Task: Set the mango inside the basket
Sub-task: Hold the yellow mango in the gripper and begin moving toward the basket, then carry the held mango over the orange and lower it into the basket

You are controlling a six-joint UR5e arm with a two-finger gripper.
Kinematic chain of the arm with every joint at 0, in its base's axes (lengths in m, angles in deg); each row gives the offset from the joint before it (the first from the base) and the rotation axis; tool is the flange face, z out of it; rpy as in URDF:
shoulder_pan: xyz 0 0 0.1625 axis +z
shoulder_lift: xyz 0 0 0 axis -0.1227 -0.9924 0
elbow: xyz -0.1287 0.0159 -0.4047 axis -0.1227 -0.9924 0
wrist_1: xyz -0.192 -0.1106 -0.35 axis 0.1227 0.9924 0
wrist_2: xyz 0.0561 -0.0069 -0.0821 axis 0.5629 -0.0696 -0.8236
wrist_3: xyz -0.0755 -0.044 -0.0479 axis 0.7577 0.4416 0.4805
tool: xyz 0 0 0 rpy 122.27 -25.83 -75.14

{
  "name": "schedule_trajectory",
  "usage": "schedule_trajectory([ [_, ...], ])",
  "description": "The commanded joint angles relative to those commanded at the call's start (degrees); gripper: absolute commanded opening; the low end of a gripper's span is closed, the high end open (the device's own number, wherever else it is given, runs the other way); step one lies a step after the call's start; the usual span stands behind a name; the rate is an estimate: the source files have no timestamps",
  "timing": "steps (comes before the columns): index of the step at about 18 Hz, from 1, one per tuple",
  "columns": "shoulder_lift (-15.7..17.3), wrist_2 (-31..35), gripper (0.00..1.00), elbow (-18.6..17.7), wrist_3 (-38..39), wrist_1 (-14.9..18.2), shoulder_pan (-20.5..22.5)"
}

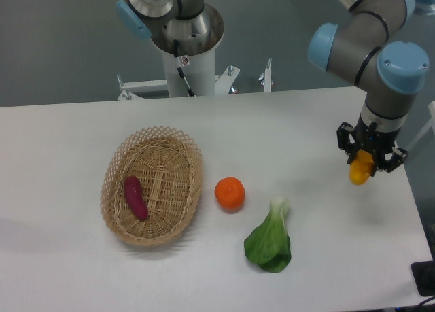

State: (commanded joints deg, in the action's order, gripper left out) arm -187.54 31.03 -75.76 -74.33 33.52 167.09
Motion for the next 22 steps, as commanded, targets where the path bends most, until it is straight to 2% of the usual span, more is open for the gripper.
schedule_trajectory([
  [13,0.17,-0.44,0.5,-0.44,0.79,0.09,-0.79],
  [22,0.44,0.26,0.49,-2.29,7.02,0.17,-6.41],
])
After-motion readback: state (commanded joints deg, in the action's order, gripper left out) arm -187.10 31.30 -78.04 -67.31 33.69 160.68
